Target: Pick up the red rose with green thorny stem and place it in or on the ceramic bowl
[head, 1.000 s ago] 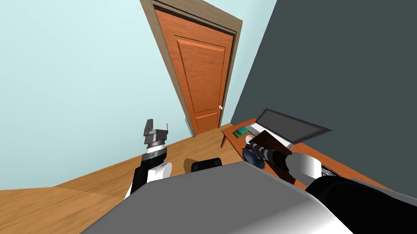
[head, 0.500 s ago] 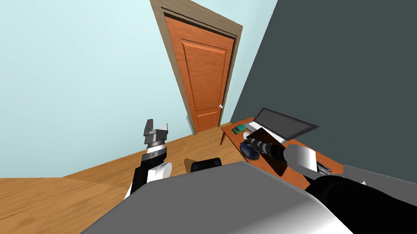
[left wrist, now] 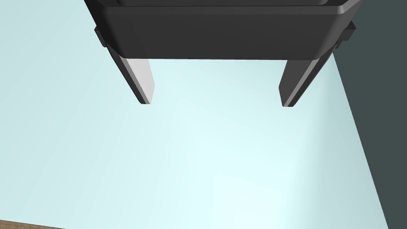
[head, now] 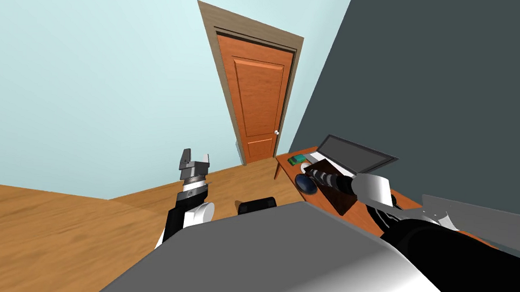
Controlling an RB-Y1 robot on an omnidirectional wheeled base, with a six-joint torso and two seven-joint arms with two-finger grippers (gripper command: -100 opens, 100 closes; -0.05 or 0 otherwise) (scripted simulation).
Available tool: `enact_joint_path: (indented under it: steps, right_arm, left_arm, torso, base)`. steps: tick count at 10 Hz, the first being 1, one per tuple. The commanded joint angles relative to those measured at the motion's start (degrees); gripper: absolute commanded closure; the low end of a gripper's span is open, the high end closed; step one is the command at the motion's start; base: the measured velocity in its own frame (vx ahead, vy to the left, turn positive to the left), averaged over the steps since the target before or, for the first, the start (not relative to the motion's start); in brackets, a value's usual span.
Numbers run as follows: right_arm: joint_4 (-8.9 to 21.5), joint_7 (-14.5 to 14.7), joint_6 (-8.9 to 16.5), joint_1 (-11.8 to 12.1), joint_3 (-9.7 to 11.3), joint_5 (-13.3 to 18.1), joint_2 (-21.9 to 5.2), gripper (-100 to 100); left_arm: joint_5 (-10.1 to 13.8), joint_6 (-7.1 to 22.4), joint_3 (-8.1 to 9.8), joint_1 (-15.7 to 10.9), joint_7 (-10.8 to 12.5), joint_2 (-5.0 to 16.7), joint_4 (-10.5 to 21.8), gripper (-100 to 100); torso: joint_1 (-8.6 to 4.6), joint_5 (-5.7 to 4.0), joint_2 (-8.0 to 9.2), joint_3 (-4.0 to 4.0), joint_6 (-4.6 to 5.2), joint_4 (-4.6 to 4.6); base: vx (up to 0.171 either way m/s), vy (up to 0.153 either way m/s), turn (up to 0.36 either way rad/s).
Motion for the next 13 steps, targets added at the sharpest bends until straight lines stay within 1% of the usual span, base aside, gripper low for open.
enact_joint_path:
  steps: [1,4,5,6,10,11,12,13]
  right_arm:
    - [0.3,0.9,-0.9,-0.2,-0.3,1.6,-0.8,100]
    - [0.8,2.6,-3.2,0.0,-1.6,5.0,-3.0,100]
    - [0.8,2.1,-2.5,0.2,-1.5,4.2,-2.6,100]
    - [0.8,2.3,-2.7,0.2,-1.6,4.4,-2.7,-100]
    - [0.8,2.3,-2.7,0.2,-1.6,4.4,-2.7,-100]
    - [0.8,2.3,-2.7,0.2,-1.6,4.4,-2.7,0]
    - [3.7,-0.6,-5.6,-2.7,-4.4,7.2,0.2,-100]
    - [4.9,-2.1,-6.5,-2.0,-8.2,8.2,1.0,-100]
  left_arm:
    - [0.0,0.0,0.00,0.0,0.0,0.0,0.0,0]
    - [0.0,0.0,0.00,0.0,0.0,0.0,0.0,0]
    - [0.0,0.0,0.00,0.0,0.0,0.0,0.0,0]
    - [0.0,0.0,0.00,0.0,0.0,0.0,0.0,0]
    - [0.0,0.0,0.00,0.0,0.0,0.0,0.0,0]
    - [0.0,0.0,0.00,0.0,0.0,0.0,0.0,0]
    - [0.0,0.0,0.00,0.0,0.0,0.0,0.0,0]
    - [0.0,0.0,0.02,0.1,0.0,0.0,0.0,0]
  torso:
    - [0.00,0.00,0.00,0.00,0.00,0.00]
    - [0.00,0.00,-0.02,-0.01,-0.06,0.00]
    - [-0.08,0.00,0.05,0.03,-0.02,0.02]
    - [0.05,-0.01,-0.12,-0.05,0.02,-0.01]
    - [0.24,0.04,-0.43,-0.25,-0.01,-0.09]
    - [0.25,0.04,-0.44,-0.25,-0.01,-0.09]
    - [0.27,0.04,-0.46,-0.26,-0.04,-0.09]
    - [-0.19,-0.01,-1.00,-0.53,0.04,-0.16]
  base:
    - [-0.103,-0.064,0.094]
    - [-0.128,-0.070,0.160]
    - [-0.064,-0.043,0.030]
    - [-0.010,-0.008,-0.007]
    - [-0.001,-0.001,0.000]
    - [0.000,0.000,0.000]
    - [0.196,-0.150,-0.363]
    - [0.285,-0.203,-0.449]
